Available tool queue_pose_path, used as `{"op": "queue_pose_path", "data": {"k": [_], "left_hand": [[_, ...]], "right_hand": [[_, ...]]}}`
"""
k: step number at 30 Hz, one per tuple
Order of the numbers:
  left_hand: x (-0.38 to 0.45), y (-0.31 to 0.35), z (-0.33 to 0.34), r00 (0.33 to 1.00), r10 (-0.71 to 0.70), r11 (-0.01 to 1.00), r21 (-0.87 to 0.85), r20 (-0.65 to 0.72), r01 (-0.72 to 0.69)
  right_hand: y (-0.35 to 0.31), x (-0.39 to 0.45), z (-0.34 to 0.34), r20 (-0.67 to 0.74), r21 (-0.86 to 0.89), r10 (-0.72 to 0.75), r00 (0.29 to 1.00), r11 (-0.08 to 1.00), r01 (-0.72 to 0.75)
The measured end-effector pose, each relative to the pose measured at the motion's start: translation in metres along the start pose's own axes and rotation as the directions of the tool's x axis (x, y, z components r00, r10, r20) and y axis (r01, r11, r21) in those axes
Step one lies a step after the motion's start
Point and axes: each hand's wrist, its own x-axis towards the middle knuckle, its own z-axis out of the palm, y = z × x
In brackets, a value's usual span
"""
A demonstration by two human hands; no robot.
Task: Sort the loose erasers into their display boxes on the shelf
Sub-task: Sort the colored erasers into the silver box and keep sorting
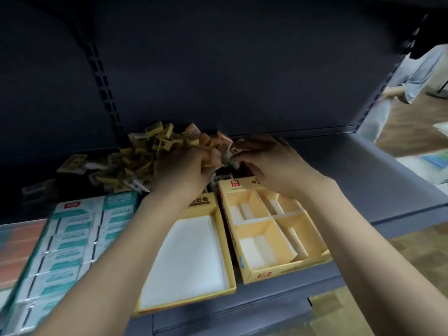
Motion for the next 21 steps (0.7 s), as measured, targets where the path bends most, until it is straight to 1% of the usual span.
{"op": "queue_pose_path", "data": {"k": [2, 5, 6, 8, 12, 17, 21], "left_hand": [[0.004, 0.004, 0.007, 0.999, -0.035, 0.995, 0.096, 0.001, 0.034], [0.009, 0.009, 0.017, 0.995, -0.084, 0.968, 0.240, 0.056, 0.068], [0.010, 0.009, 0.020, 0.992, -0.095, 0.962, 0.264, 0.078, 0.071], [0.012, 0.008, 0.024, 0.987, -0.118, 0.961, 0.262, 0.109, 0.086], [0.014, 0.009, 0.021, 0.983, -0.136, 0.959, 0.265, 0.120, 0.100], [0.010, 0.009, 0.018, 0.989, -0.136, 0.898, 0.430, 0.065, 0.095], [0.009, 0.007, 0.017, 0.990, -0.117, 0.893, 0.444, 0.082, 0.069]], "right_hand": [[0.012, 0.007, 0.003, -0.011, -0.013, -0.088, 0.996, 0.996, 0.088], [0.031, 0.018, 0.010, 0.100, -0.073, -0.119, 0.988, 0.989, 0.126], [0.037, 0.022, 0.013, 0.116, -0.082, -0.128, 0.985, 0.987, 0.138], [0.044, 0.031, 0.017, 0.140, -0.086, -0.164, 0.976, 0.980, 0.177], [0.050, 0.047, 0.024, 0.200, -0.113, -0.217, 0.956, 0.963, 0.243], [0.044, 0.058, 0.033, 0.210, -0.147, -0.260, 0.942, 0.944, 0.294], [0.042, 0.062, 0.036, 0.216, -0.125, -0.240, 0.946, 0.955, 0.270]]}}
